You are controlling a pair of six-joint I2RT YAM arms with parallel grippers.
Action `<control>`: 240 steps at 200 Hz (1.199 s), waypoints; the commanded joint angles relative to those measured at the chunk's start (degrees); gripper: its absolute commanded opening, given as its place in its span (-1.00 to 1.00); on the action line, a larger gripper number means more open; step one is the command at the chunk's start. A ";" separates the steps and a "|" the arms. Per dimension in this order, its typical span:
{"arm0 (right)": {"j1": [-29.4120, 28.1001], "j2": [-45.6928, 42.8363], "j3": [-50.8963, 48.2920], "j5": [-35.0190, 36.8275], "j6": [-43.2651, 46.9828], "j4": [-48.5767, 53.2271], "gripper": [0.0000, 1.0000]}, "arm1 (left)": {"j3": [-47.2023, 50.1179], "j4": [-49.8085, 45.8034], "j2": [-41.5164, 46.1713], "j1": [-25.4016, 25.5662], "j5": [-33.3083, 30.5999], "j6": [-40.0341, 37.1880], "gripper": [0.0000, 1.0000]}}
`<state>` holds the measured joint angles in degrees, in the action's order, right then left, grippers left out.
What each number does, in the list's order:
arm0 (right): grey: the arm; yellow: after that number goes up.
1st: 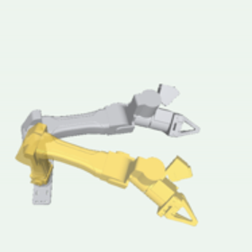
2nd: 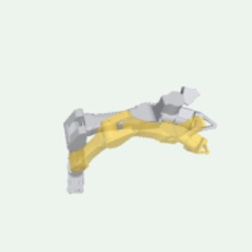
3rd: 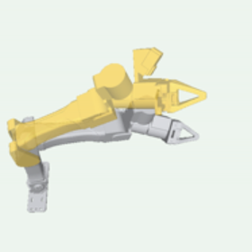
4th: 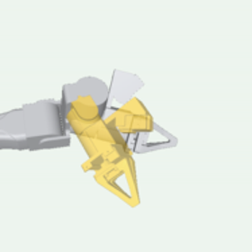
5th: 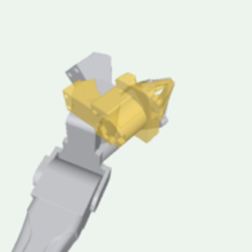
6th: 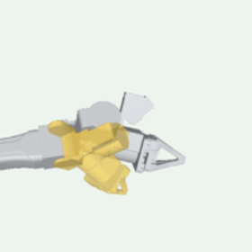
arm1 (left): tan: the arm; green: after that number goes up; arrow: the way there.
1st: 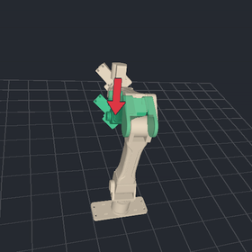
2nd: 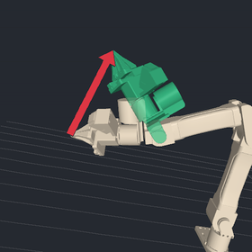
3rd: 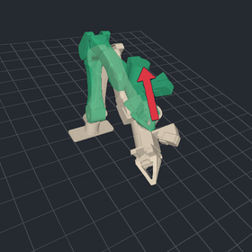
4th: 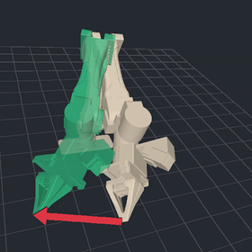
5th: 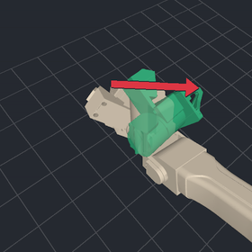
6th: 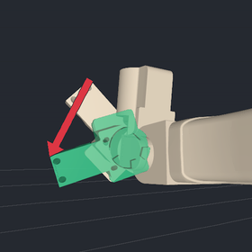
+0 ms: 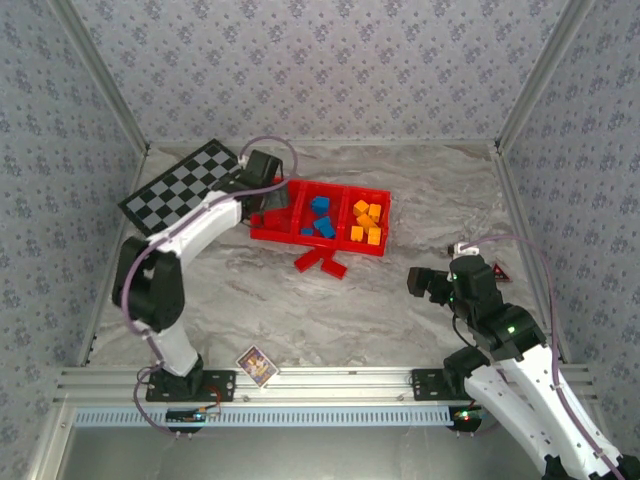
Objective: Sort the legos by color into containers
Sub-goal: Place the lego in the container, then pick up the lego from the center of the table.
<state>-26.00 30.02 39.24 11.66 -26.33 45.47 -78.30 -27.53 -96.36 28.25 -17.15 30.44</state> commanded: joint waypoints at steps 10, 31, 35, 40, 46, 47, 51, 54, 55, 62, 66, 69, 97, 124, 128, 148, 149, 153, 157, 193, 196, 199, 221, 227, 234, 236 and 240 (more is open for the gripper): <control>-0.83 -0.55 0.68 1.18 -0.83 1.02 1.00 | 9.55 4.73 12.14 4.71 2.13 -1.17 0.88; -0.98 -1.33 0.48 1.00 -0.96 0.77 1.00 | 15.15 4.19 17.45 8.51 3.27 -1.66 1.00; -1.06 -1.49 0.40 1.00 -1.00 0.77 1.00 | 16.10 3.58 18.61 9.40 2.86 -1.51 0.99; -1.24 -1.62 0.27 1.07 -1.06 0.80 1.00 | 17.57 2.90 20.13 10.47 2.43 -1.19 0.99; -1.55 -1.77 0.30 1.29 -1.15 0.91 1.00 | 19.42 2.16 21.85 12.32 2.09 -0.60 0.99; -1.62 -1.79 0.30 1.32 -1.17 0.92 1.00 | 19.77 2.01 22.45 12.32 1.97 -0.44 0.99; -1.80 -1.88 0.30 1.55 -1.20 1.01 1.00 | 21.14 1.57 24.05 13.41 1.59 0.17 1.00; -2.01 -1.89 0.29 1.86 -1.31 1.15 1.00 | 22.10 1.21 24.84 14.28 1.30 0.77 0.99; -2.07 -1.89 0.30 1.95 -1.29 1.17 1.00 | 22.47 1.10 25.22 14.55 1.18 0.94 0.99; -2.45 -1.90 0.39 2.66 -1.43 1.56 1.00 | 24.80 0.52 28.08 16.31 1.13 1.69 0.99; -2.70 -1.90 0.48 3.10 -1.47 1.86 1.00 | 25.92 0.09 30.06 17.17 1.22 2.08 0.99; -2.86 -1.90 0.56 3.44 -1.53 2.03 1.00 | 26.72 -0.28 31.28 17.85 1.24 2.37 1.00; -3.50 -1.85 0.63 7.06 -2.86 3.38 0.99 | 30.66 -5.20 40.49 20.16 3.12 2.42 0.99; -3.53 -2.07 0.57 10.34 -3.81 4.36 0.99 | 30.56 -9.37 45.20 20.17 4.85 -1.52 0.99; -3.50 -2.05 0.57 10.40 -3.79 4.36 0.99 | 30.49 -9.59 45.41 20.18 5.28 -2.27 0.99; -3.53 -2.07 0.02 10.51 -3.69 3.75 0.99 | 29.82 -9.52 44.07 20.17 7.91 -6.13 0.99; -3.53 -2.07 -0.06 10.50 -3.67 3.70 0.99 | 29.76 -9.50 43.89 20.17 8.05 -6.33 0.99; -3.53 -2.07 -0.28 10.37 -3.66 3.39 0.99 | 29.49 -9.40 43.06 20.13 8.49 -7.05 1.00; -3.53 -2.06 -0.45 10.25 -3.57 3.23 0.99 | 29.15 -9.43 42.05 20.09 9.31 -7.68 0.99; -3.52 -1.66 -1.82 10.92 -4.53 1.76 0.99 | 21.45 -14.90 26.06 19.60 16.65 -14.97 1.00; -3.51 -1.78 -1.95 11.09 -4.70 1.73 0.99 | 20.57 -15.61 24.84 19.64 16.81 -15.64 1.00; -3.46 -1.76 -2.05 11.29 -4.85 1.68 0.99 | 19.77 -16.24 23.54 19.61 16.94 -16.38 1.00; -3.45 -1.81 -2.74 12.78 -5.87 1.48 0.99 | 14.57 -19.55 16.66 19.25 17.18 -21.51 1.00; -3.37 -1.75 -2.98 13.09 -5.95 1.24 0.99 | 13.39 -20.10 15.14 18.78 17.90 -22.73 0.99; -3.13 -1.72 -3.20 13.21 -6.05 1.05 0.99 | 11.98 -20.59 13.55 18.15 18.64 -23.78 0.99; -3.04 -1.72 -3.21 13.21 -6.13 1.03 0.99 | 11.60 -20.73 13.01 17.98 18.82 -24.05 0.99; -2.86 -1.70 -3.21 13.09 -6.18 1.05 0.99 | 10.89 -21.00 12.02 17.51 19.44 -24.58 0.99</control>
<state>-29.17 28.49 36.93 22.17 -30.74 47.57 -62.06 -43.27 -80.62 47.62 -1.32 13.17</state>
